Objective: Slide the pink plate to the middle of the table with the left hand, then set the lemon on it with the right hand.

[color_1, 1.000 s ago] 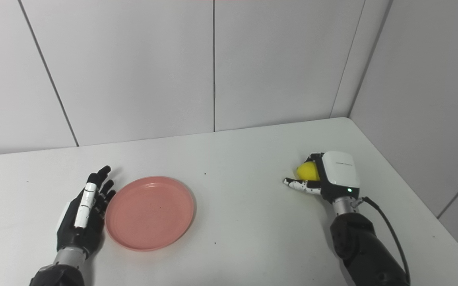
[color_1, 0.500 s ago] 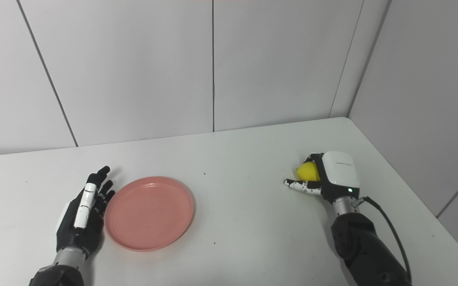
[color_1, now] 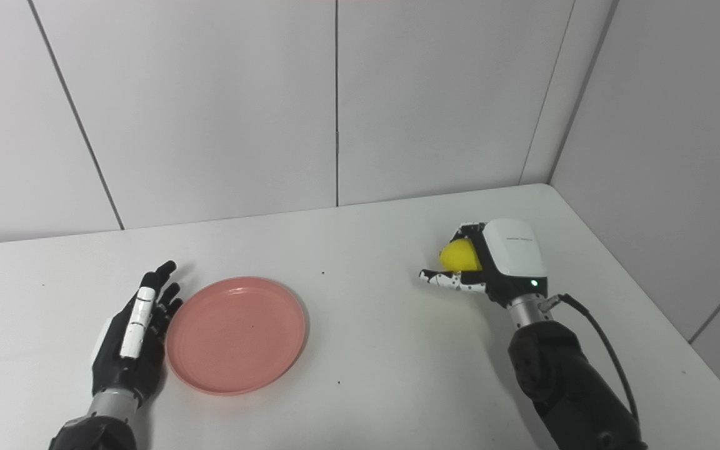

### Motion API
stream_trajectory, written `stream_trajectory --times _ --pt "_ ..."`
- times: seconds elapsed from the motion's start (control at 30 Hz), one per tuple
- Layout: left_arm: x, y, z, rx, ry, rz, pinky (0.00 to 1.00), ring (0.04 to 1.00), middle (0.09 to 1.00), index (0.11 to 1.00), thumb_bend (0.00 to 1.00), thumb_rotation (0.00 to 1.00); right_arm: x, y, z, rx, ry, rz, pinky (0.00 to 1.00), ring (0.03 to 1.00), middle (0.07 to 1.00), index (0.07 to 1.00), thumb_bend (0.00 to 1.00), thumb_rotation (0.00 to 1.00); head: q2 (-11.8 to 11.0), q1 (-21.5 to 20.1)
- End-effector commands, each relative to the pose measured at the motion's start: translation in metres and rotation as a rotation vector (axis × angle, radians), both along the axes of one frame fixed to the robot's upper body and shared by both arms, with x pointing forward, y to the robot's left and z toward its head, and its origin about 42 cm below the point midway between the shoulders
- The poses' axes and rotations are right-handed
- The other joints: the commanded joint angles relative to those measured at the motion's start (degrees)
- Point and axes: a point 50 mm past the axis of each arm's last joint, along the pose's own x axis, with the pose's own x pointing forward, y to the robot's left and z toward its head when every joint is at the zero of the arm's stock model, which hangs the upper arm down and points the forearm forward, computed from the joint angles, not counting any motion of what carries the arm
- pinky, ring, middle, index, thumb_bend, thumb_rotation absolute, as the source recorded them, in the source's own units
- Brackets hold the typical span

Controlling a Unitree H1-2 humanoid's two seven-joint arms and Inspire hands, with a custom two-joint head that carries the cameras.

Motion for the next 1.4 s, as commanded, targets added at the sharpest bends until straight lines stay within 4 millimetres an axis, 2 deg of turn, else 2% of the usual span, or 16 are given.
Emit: stream_trajectory --times 0.0,0.17,0.43,0.5,0.57,0.6,0.67,0.7,0.73,0.9,1.0,1.13,1.37 --pt "-0.002 -0.011 -0.001 0.001 0.014 -0.015 0.98 0.981 1.000 0.825 0.66 0.70 0.007 -0.001 0.036 -0.042 -0.115 0.034 0.12 0.174 0.238 0.266 0.59 0.57 0.1 0.5" --pt "-0.004 -0.020 0.001 0.003 0.011 -0.003 0.99 0.982 1.000 0.825 0.62 0.70 0.004 0.006 0.050 -0.052 -0.135 0.058 0.13 0.178 0.241 0.261 0.59 0.56 -0.1 3.0" --pt "-0.010 -0.033 0.001 0.041 0.000 0.005 0.90 0.940 0.974 0.810 0.59 0.73 -0.002 0.010 0.062 -0.044 -0.149 0.093 0.12 0.170 0.235 0.262 0.60 0.62 -0.4 6.5" --pt "-0.011 -0.036 0.000 0.054 0.003 0.012 0.85 0.926 0.963 0.807 0.59 0.73 -0.004 0.013 0.064 -0.048 -0.151 0.101 0.12 0.171 0.237 0.262 0.60 0.62 -0.5 7.2" --pt "-0.012 -0.039 -0.001 0.070 0.001 0.022 0.68 0.901 0.942 0.804 0.59 0.73 -0.006 0.016 0.067 -0.051 -0.159 0.115 0.12 0.170 0.235 0.257 0.60 0.62 -0.8 8.2" --pt "-0.012 -0.040 -0.002 0.075 0.001 0.024 0.65 0.892 0.932 0.801 0.60 0.72 -0.006 0.018 0.068 -0.054 -0.164 0.120 0.12 0.170 0.236 0.256 0.60 0.63 -1.0 8.9" --pt "-0.013 -0.043 -0.003 0.077 0.004 0.028 0.74 0.886 0.923 0.800 0.61 0.72 -0.008 0.021 0.070 -0.059 -0.171 0.128 0.12 0.174 0.244 0.274 0.60 0.62 -1.2 10.1" --pt "-0.013 -0.044 -0.004 0.078 0.007 0.032 0.86 0.878 0.912 0.793 0.62 0.72 -0.009 0.023 0.071 -0.056 -0.177 0.137 0.13 0.174 0.245 0.282 0.60 0.61 -1.3 10.6" --pt "-0.014 -0.046 -0.005 0.080 0.009 0.037 0.91 0.866 0.899 0.779 0.63 0.72 -0.009 0.024 0.072 -0.055 -0.180 0.143 0.13 0.173 0.245 0.282 0.59 0.59 -1.4 11.6" --pt "-0.017 -0.056 -0.005 0.078 0.023 0.030 0.93 0.870 0.900 0.764 0.61 0.72 -0.009 0.030 0.077 -0.044 -0.195 0.175 0.13 0.172 0.242 0.275 0.59 0.56 -1.5 15.0" --pt "-0.018 -0.061 -0.005 0.062 0.033 0.031 0.91 0.885 0.913 0.762 0.60 0.71 -0.007 0.034 0.080 -0.044 -0.202 0.189 0.12 0.171 0.242 0.273 0.58 0.49 -1.6 16.6" --pt "-0.019 -0.066 -0.006 0.029 0.039 0.037 0.85 0.884 0.903 0.752 0.61 0.68 -0.002 0.041 0.084 -0.034 -0.197 0.213 0.12 0.170 0.243 0.281 0.58 0.47 -1.8 17.3" --pt "-0.019 -0.067 -0.006 0.015 0.045 0.033 0.86 0.899 0.914 0.761 0.62 0.70 0.008 0.055 0.089 -0.051 -0.195 0.257 0.13 0.177 0.247 0.294 0.58 0.50 -1.8 17.3"
